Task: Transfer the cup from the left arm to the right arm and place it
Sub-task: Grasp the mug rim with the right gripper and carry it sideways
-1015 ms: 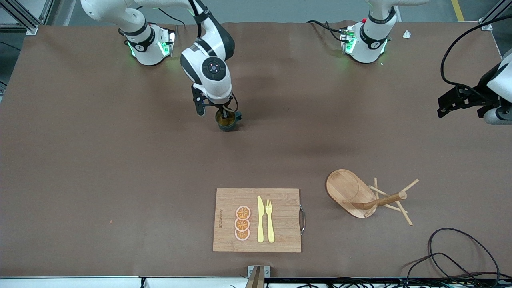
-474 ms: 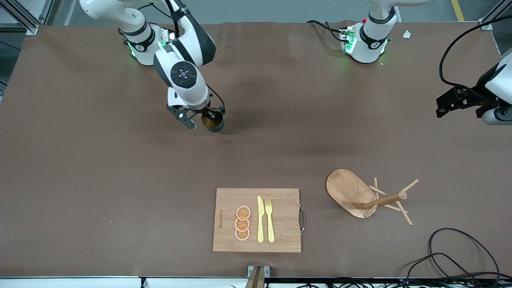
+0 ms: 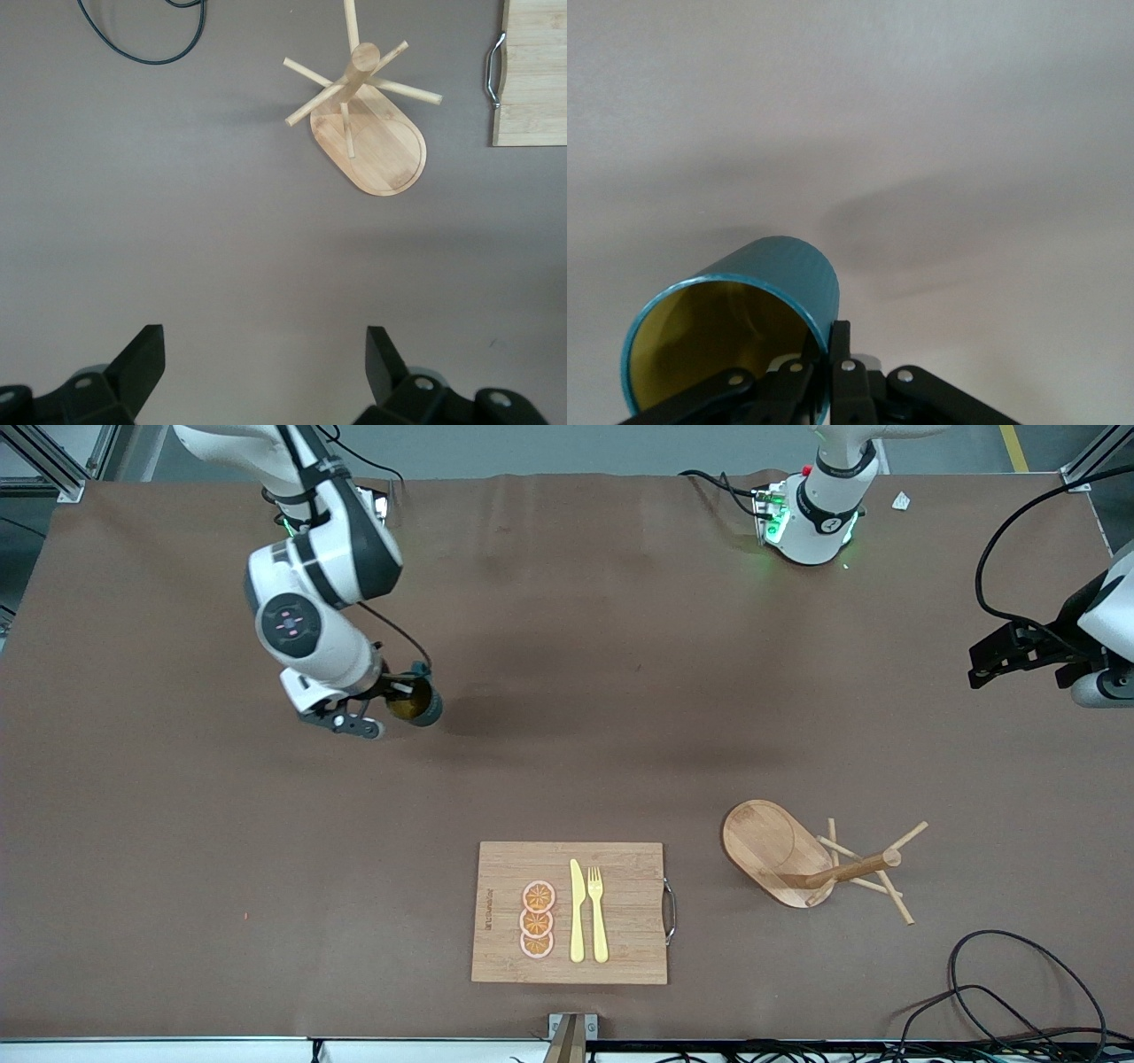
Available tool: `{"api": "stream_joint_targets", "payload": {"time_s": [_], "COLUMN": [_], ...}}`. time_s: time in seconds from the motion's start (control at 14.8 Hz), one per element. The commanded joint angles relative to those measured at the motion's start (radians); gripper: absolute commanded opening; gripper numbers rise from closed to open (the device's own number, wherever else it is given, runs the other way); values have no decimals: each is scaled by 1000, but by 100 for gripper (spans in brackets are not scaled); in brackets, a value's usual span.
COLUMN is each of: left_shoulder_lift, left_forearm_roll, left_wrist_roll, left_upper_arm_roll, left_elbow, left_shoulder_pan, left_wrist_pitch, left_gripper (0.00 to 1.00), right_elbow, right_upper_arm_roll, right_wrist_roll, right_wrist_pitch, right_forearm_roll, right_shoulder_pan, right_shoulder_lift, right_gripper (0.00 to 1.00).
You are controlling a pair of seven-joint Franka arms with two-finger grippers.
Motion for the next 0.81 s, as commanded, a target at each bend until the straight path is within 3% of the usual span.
{"api": "stream_joint_targets", "payload": {"time_s": [0.0,0.47,0.74], "left_shoulder_lift": [-8,-10,-8], "left_forearm_roll": [-17,-13,-17], "left_wrist_roll": [-10,-29,-26], "left_upper_arm_roll": [0,-3,-3], "left_elbow": [-5,-5,-5], "left_shoulder_pan": [2,-9,-6], "left_wrist_pitch": [2,2,2], "left_gripper": [100,100,100], "right_elbow": [-36,-88,-88], "right_upper_arm_roll": [16,16,16], "right_wrist_roll": [-298,-1099,-1326], "right_wrist_pitch": [10,135,221], "right_forearm_roll": [0,-77,-205], "right_shoulder_pan": [-101,-347,-387], "right_shoulder_lift": [-35,-26,-6], "right_gripper": [0,0,0]}}
